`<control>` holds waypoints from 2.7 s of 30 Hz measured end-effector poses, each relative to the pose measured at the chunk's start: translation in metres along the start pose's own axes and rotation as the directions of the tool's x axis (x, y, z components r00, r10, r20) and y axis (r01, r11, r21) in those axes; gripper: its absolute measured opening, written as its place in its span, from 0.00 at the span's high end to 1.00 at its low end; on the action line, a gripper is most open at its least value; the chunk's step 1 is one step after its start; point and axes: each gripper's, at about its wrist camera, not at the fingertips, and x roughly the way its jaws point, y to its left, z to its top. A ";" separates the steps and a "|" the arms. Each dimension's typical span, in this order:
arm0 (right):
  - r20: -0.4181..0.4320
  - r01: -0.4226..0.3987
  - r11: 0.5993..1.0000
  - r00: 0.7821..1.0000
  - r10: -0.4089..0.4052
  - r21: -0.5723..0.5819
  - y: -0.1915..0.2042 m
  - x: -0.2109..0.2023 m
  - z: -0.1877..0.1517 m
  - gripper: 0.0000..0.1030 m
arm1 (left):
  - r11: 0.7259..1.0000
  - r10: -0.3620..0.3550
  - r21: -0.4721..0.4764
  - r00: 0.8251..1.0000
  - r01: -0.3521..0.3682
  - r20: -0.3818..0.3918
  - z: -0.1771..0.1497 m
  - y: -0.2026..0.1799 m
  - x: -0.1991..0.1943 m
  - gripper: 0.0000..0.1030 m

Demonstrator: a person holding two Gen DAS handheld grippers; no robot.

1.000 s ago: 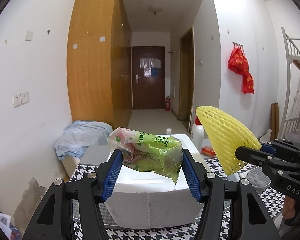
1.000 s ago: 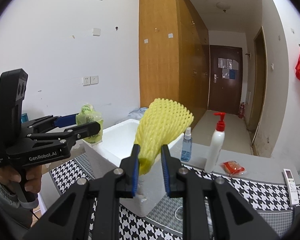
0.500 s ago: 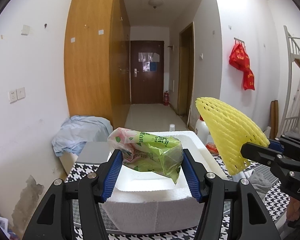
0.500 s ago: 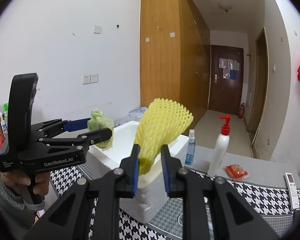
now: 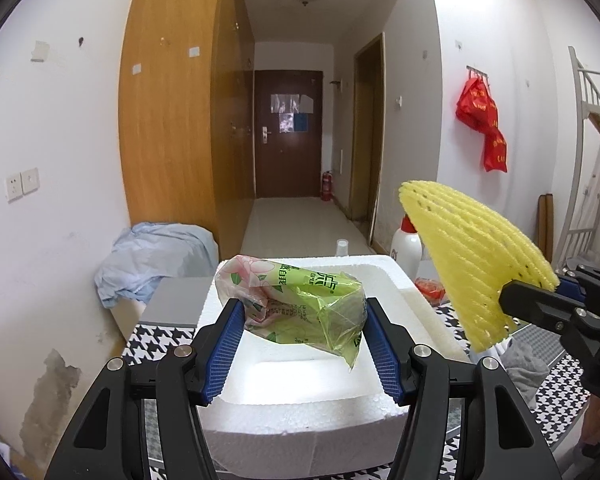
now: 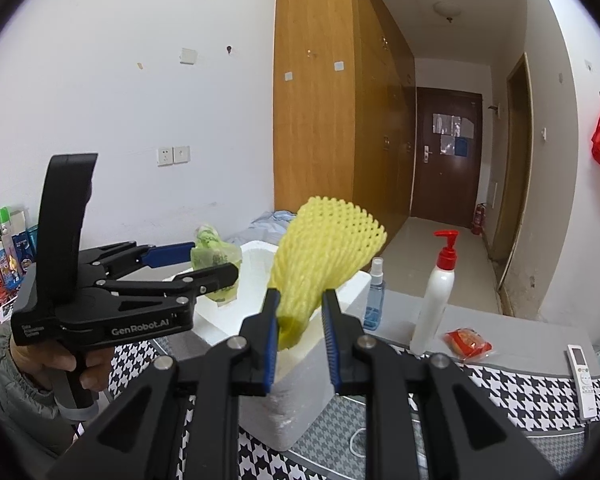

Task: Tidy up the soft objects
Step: 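Open the left tool to drop the snack bag into the box, then lower the yellow foam net into the box and open the right tool, then withdraw both tools from the box back over the table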

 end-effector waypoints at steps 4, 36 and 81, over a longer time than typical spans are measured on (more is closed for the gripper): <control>-0.001 0.011 1.000 1.000 -0.011 0.003 0.001 0.002 0.000 0.76 | 1.000 -0.002 0.003 1.000 0.002 -0.005 0.001 0.001 0.003 0.31; -0.033 -0.010 1.000 0.999 0.010 -0.017 0.012 0.030 0.005 0.76 | 0.990 0.134 -0.048 0.988 -0.130 0.075 -0.007 0.032 -0.036 0.01; -0.017 -0.025 1.000 1.000 0.025 -0.004 0.013 0.014 0.006 0.05 | 0.987 0.153 -0.060 0.983 -0.148 0.100 -0.016 0.034 -0.058 0.01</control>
